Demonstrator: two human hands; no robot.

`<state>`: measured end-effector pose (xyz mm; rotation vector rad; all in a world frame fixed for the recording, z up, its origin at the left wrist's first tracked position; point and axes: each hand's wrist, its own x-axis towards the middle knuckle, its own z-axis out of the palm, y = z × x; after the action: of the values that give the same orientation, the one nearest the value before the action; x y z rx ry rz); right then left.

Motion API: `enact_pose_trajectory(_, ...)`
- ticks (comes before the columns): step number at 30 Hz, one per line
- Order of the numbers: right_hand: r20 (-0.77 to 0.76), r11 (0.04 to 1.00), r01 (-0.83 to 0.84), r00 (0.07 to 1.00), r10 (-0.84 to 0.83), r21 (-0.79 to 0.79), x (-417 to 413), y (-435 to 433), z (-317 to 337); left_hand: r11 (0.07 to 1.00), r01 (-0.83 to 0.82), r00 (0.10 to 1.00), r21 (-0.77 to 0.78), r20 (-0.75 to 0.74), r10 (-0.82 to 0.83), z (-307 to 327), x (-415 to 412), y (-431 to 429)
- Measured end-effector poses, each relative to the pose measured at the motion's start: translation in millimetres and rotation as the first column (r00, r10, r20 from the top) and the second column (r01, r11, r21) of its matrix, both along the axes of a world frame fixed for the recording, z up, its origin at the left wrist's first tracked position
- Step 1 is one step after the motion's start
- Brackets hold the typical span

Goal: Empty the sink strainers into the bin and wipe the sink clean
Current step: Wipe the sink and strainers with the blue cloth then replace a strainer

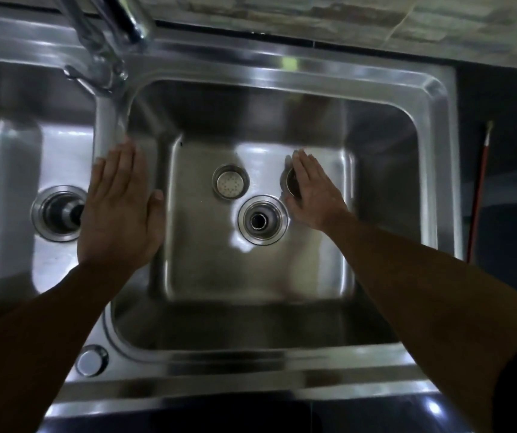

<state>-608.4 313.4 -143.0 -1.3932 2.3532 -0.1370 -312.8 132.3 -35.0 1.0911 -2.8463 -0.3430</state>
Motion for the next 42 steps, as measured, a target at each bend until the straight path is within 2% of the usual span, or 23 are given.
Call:
enact_pose_trajectory(6, 0.014, 0.978, 0.030, 1.000, -0.028, -0.206, 19.1, 0.4, 12.6, 1.000, -0.008, 1.000, 0.013, 0.025, 0.008, 0.9, 1.0, 0.6)
enact_pose_trajectory(9, 0.061, 0.971, 0.016, 0.998, -0.001, -0.240, 39.3, 4.4, 18.6, 1.000, -0.018, 1.000, 0.015, 0.012, 0.017, 0.6, 0.9, 0.9)
enact_pose_trajectory(15, 0.176, 0.986, 0.032, 0.984, -0.003, -0.165, 77.1, 9.0, 9.2, 1.000, -0.020, 1.000, 0.004, -0.010, 0.020, -0.9, 1.7, 0.1)
enact_pose_trajectory(24, 0.227, 0.992, 0.126, 0.967, -0.115, -0.033, 99.8, 6.1, -17.8, 1.000, -0.019, 1.000, -0.003, -0.015, 0.019, -1.0, 0.8, 1.1)
enact_pose_trajectory(28, 0.285, 0.986, 0.164, 0.947, -0.146, -0.041, 106.6, 11.9, -25.2, 1.000, -0.025, 1.000, -0.010, -0.004, 0.025, -3.6, 0.9, 0.1)
enact_pose_trajectory(33, 0.207, 0.995, 0.062, 0.977, -0.045, -0.075, 111.1, 18.2, -30.3, 1.000, -0.021, 1.000, -0.019, 0.006, 0.021, -6.0, 1.4, -1.0)
enact_pose_trajectory(38, 0.189, 0.999, 0.001, 0.982, 0.007, -0.040, 111.6, 17.3, -28.9, 1.000, -0.021, 1.000, -0.023, 0.018, 0.021, -6.4, 1.6, -1.3)
enact_pose_trajectory(42, 0.166, 0.987, 0.065, 0.985, -0.041, -0.146, 115.4, 7.3, -10.9, 1.000, -0.020, 1.000, -0.023, 0.000, 0.020, -3.7, 1.1, -0.1)
